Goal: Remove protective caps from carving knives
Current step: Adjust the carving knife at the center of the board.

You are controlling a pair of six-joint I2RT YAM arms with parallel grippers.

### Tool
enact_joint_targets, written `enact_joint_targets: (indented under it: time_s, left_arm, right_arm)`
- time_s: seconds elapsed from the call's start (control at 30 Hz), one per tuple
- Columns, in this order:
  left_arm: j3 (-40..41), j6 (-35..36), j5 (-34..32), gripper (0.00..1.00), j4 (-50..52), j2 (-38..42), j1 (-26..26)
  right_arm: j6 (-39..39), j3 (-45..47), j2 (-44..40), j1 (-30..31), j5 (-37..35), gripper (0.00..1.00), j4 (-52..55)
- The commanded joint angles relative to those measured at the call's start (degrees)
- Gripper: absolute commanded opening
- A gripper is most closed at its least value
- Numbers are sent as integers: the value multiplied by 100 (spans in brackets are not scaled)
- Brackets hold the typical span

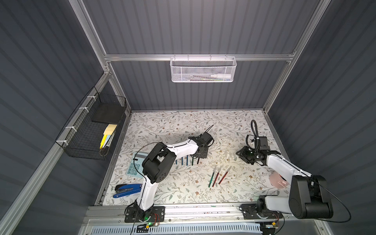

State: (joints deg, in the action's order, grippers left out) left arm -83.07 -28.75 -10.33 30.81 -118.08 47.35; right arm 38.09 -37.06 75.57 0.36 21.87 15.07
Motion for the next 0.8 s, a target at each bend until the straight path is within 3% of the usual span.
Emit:
enact_joint_targets:
  time_s: [0.0, 0.53, 0.77]
  left_arm:
    - [115, -51, 101, 32, 295, 174, 9]
    - [252, -23, -155, 39, 339, 1156, 37]
    - [256, 227, -208, 39, 610, 1274, 636]
  right_arm:
    - [-74, 41, -64, -36, 64, 36, 91]
    - [-64, 15, -147, -36, 97, 36, 168]
    - [-40, -52, -252, -32, 119, 37, 259]
